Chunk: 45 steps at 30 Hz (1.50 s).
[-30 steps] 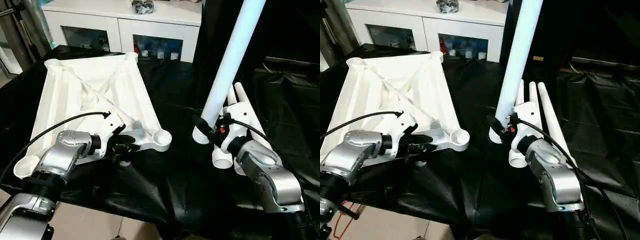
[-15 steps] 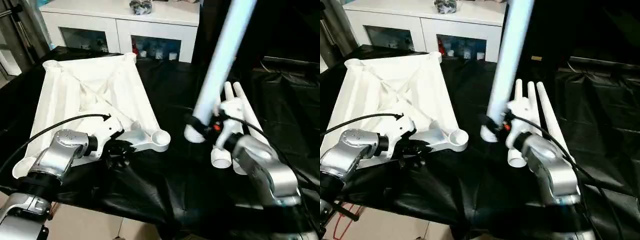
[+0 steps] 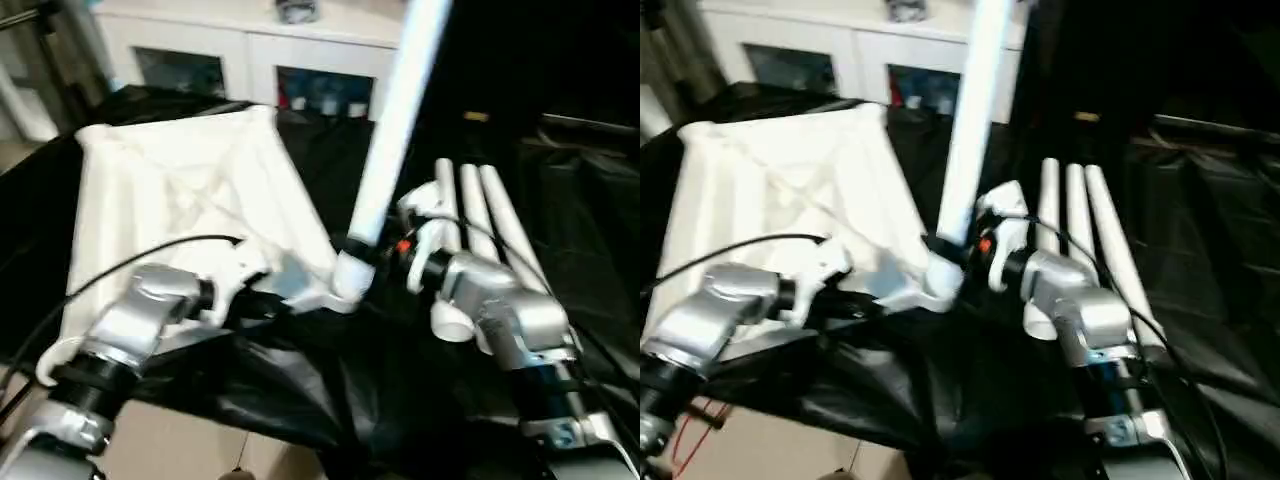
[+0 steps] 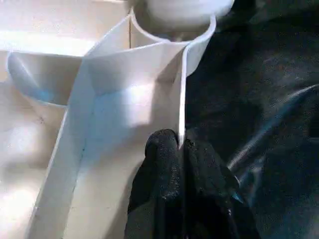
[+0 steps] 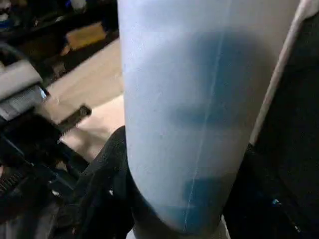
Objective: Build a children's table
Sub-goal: Insert table leg to table base
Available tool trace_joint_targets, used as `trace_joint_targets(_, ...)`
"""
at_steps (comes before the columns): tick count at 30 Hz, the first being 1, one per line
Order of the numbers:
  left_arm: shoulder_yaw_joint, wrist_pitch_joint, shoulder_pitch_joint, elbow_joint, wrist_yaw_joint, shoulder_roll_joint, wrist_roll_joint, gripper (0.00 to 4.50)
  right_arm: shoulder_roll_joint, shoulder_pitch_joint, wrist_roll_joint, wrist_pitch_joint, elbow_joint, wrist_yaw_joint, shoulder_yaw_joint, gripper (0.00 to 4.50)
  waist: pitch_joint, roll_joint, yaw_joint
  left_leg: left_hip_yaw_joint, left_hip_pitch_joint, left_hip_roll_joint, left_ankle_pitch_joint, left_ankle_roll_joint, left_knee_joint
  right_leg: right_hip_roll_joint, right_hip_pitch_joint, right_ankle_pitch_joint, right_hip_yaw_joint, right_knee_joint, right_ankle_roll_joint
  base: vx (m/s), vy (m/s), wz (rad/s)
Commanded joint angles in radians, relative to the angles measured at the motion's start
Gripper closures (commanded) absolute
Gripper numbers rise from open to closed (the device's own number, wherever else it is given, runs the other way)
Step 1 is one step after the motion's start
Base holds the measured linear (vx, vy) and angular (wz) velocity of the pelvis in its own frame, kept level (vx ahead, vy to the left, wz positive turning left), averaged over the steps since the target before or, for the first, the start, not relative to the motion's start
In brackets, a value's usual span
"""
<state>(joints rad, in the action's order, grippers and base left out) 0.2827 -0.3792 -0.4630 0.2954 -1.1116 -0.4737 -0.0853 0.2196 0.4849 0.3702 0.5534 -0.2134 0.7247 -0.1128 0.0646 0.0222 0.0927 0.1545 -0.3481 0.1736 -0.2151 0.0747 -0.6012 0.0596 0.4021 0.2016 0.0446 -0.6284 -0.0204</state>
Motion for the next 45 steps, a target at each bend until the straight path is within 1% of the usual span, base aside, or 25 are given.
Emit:
trace_joint_targets(1,0.014,0.001,0.019,-0.007,-0.001,0.027,-0.044,4.5,0.012,0.026,-0.019,-0.02,-0.011,0.017,-0.012,2.61,-0.075,0.009,0.0,0.002,0.002,0.045,0.012,-0.051,0.064,0.079,-0.06,-0.003,-0.05,0.052,-0.25,0.0,0.0,0.0)
trace_joint_targets(2,0.007,0.002,0.019,-0.011,0.016,0.033,-0.035,4.5,0.007,0.036,-0.032,-0.032,-0.044,0.022,-0.02,2.61,-0.071,0.015,-0.001,0.002,-0.004,0.044,0.008,-0.052,0.066,0.079,-0.062,0.006,-0.049,0.054,-0.242,0.0,0.0,0.0)
trace_joint_targets(3,0.004,0.0,0.019,-0.014,0.02,0.035,-0.032,4.5,0.005,0.038,-0.036,-0.036,-0.054,0.024,-0.021,2.61,-0.07,0.012,-0.001,0.001,-0.005,0.044,-0.011,-0.046,0.068,0.082,-0.062,0.044,-0.048,0.057,-0.237,0.0,0.0,0.0)
trace_joint_targets(4,-0.002,-0.008,0.02,-0.022,0.024,0.038,-0.03,4.5,0.003,0.046,-0.045,-0.05,-0.077,0.026,-0.024,2.61,-0.069,0.014,0.0,0.001,-0.003,0.045,-0.019,-0.042,0.068,0.082,-0.061,0.063,-0.049,0.059,-0.232,0.0,0.0,0.0)
trace_joint_targets(5,-0.005,-0.012,0.021,-0.027,0.025,0.038,-0.03,4.5,0.001,0.05,-0.05,-0.059,-0.09,0.026,-0.026,2.61,-0.069,0.012,0.0,0.002,-0.002,0.046,-0.032,-0.034,0.068,0.084,-0.06,0.086,-0.05,0.061,-0.227,0.0,0.0,0.0)
trace_joint_targets(6,-0.007,-0.016,0.02,-0.032,0.026,0.037,-0.031,4.5,-0.001,0.055,-0.055,-0.071,-0.105,0.027,-0.028,2.61,-0.069,0.012,0.0,0.001,-0.004,0.045,-0.033,-0.03,0.069,0.083,-0.061,0.092,-0.049,0.061,-0.222,0.0,0.0,0.0)
trace_joint_targets(8,-0.01,-0.022,0.019,-0.038,0.024,0.034,-0.034,4.5,-0.006,0.064,-0.066,-0.09,-0.131,0.02,-0.031,2.61,-0.069,0.015,-0.001,0.001,-0.005,0.044,-0.031,-0.027,0.069,0.083,-0.061,0.094,-0.049,0.061,-0.216,0.0,0.0,0.0)
trace_joint_targets(11,-0.014,-0.025,0.021,-0.046,0.019,0.026,-0.034,4.5,-0.014,0.079,-0.079,-0.114,-0.173,0.014,-0.032,2.61,-0.07,0.017,-0.002,0.0,-0.005,0.044,-0.019,-0.031,0.069,0.083,-0.06,0.077,-0.049,0.058,-0.216,0.0,0.0,0.0)
trace_joint_targets(15,-0.019,-0.025,0.024,-0.049,0.023,0.021,-0.035,4.5,-0.012,0.085,-0.092,-0.122,-0.191,0.024,-0.039,2.61,-0.07,0.018,-0.003,0.0,-0.006,0.044,-0.026,-0.032,0.07,0.082,-0.061,0.083,-0.048,0.06,-0.218,0.0,0.0,0.0)
trace_joint_targets(16,-0.021,-0.025,0.024,-0.05,0.024,0.02,-0.035,4.5,-0.01,0.084,-0.092,-0.12,-0.189,0.028,-0.039,2.61,-0.07,0.02,-0.003,0.0,-0.006,0.044,-0.028,-0.032,0.069,0.082,-0.061,0.083,-0.048,0.06,-0.216,0.0,0.0,0.0)
trace_joint_targets(18,-0.024,-0.028,0.025,-0.051,0.026,0.019,-0.035,4.5,-0.006,0.086,-0.089,-0.117,-0.19,0.044,-0.037,2.61,-0.071,0.018,-0.002,0.0,-0.005,0.045,-0.025,-0.035,0.069,0.082,-0.061,0.074,-0.048,0.059,-0.218,0.0,0.0,0.0)
trace_joint_targets(20,-0.026,-0.027,0.02,-0.045,0.03,0.019,-0.032,4.5,-0.003,0.087,-0.092,-0.121,-0.193,0.062,-0.04,2.61,-0.071,0.02,-0.003,0.0,-0.005,0.044,-0.02,-0.037,0.069,0.081,-0.062,0.065,-0.048,0.058,-0.22,0.0,0.0,0.0)
trace_joint_targets(24,-0.028,-0.029,0.018,-0.047,0.031,0.022,-0.033,4.5,-0.015,0.096,-0.106,-0.16,-0.235,0.043,-0.033,2.61,-0.072,0.017,-0.002,0.0,-0.005,0.044,-0.02,-0.037,0.069,0.082,-0.061,0.059,-0.047,0.057,-0.227,0.0,0.0,0.0)
trace_joint_targets(25,-0.029,-0.032,0.018,-0.051,0.032,0.023,-0.034,4.5,-0.02,0.096,-0.106,-0.171,-0.245,0.037,-0.029,2.61,-0.071,0.017,-0.003,0.0,-0.005,0.045,-0.032,-0.033,0.069,0.082,-0.061,0.073,-0.047,0.059,-0.228,0.0,0.0,0.0)
trace_joint_targets(26,-0.03,-0.035,0.017,-0.053,0.034,0.024,-0.036,4.5,-0.03,0.095,-0.102,-0.189,-0.257,0.028,-0.019,2.61,-0.07,0.014,-0.002,0.0,-0.005,0.045,-0.039,-0.03,0.069,0.083,-0.06,0.083,-0.048,0.06,-0.227,0.0,0.0,0.0)
trace_joint_targets(27,-0.03,-0.035,0.017,-0.053,0.035,0.025,-0.036,4.5,-0.032,0.094,-0.101,-0.192,-0.26,0.025,-0.015,2.61,-0.07,0.015,-0.003,0.0,-0.005,0.045,-0.041,-0.028,0.07,0.083,-0.061,0.084,-0.048,0.061,-0.227,0.0,0.0,0.0)
trace_joint_targets(31,-0.034,-0.034,0.015,-0.049,0.042,0.025,-0.034,4.5,-0.043,0.08,-0.098,-0.225,-0.283,0.015,0.009,2.61,-0.072,0.013,-0.003,-0.001,-0.004,0.045,-0.034,-0.027,0.07,0.081,-0.061,0.06,-0.047,0.058,-0.233,0.0,0.0,0.0)
trace_joint_targets(33,-0.038,-0.036,0.013,-0.046,0.051,0.028,-0.034,4.5,-0.049,0.055,-0.09,-0.261,-0.299,0.011,0.033,2.61,-0.072,0.011,-0.002,0.0,-0.004,0.045,-0.037,-0.029,0.069,0.082,-0.061,0.049,-0.048,0.058,-0.236,0.0,0.0,0.0)
trace_joint_targets(35,-0.04,-0.036,0.011,-0.044,0.057,0.029,-0.034,4.5,-0.053,0.045,-0.084,-0.277,-0.305,0.004,0.045,2.61,-0.072,0.01,-0.001,0.0,-0.004,0.046,-0.045,-0.03,0.07,0.082,-0.061,0.052,-0.048,0.058,-0.238,0.0,0.0,0.0)
trace_joint_targets(38,-0.044,-0.036,0.007,-0.04,0.063,0.031,-0.036,4.5,-0.064,0.013,-0.068,-0.315,-0.316,-0.009,0.077,2.61,-0.071,0.01,0.0,0.0,-0.002,0.047,-0.058,-0.027,0.07,0.084,-0.059,0.078,-0.049,0.062,-0.236,0.0,0.0,0.0)
trace_joint_targets(40,-0.046,-0.035,0.003,-0.036,0.065,0.033,-0.036,4.5,-0.069,-0.007,-0.063,-0.343,-0.323,-0.009,0.093,2.61,-0.072,0.011,0.001,0.0,-0.003,0.047,-0.052,-0.029,0.07,0.082,-0.06,0.072,-0.048,0.06,-0.236,0.0,0.0,0.0)
trace_joint_targets(41,-0.048,-0.033,0.0,-0.032,0.068,0.034,-0.036,4.5,-0.07,-0.019,-0.061,-0.359,-0.326,-0.01,0.1,2.61,-0.072,0.004,-0.001,-0.001,-0.003,0.047,-0.051,-0.028,0.071,0.081,-0.059,0.06,-0.047,0.061,-0.238,0.0,0.0,0.0)
trace_joint_targets(42,-0.049,-0.031,-0.002,-0.029,0.07,0.035,-0.036,4.5,-0.071,-0.026,-0.059,-0.368,-0.327,-0.01,0.104,2.61,-0.072,0.006,-0.001,-0.001,-0.003,0.046,-0.05,-0.028,0.07,0.08,-0.06,0.056,-0.047,0.06,-0.238,0.0,0.0,0.0)
trace_joint_targets(44,-0.052,-0.028,-0.007,-0.022,0.075,0.037,-0.035,4.5,-0.074,-0.048,-0.056,-0.392,-0.329,-0.012,0.115,2.61,-0.072,0.007,0.002,-0.001,-0.003,0.047,-0.053,-0.032,0.07,0.082,-0.061,0.052,-0.048,0.06,-0.242,0.0,0.0,0.0)
trace_joint_targets(45,-0.053,-0.025,-0.009,-0.018,0.079,0.039,-0.033,4.5,-0.074,-0.06,-0.057,-0.408,-0.33,-0.013,0.12,2.61,-0.073,-0.001,0.003,-0.002,-0.003,0.047,-0.054,-0.031,0.07,0.082,-0.06,0.052,-0.047,0.059,-0.242,0.0,0.0,0.0)
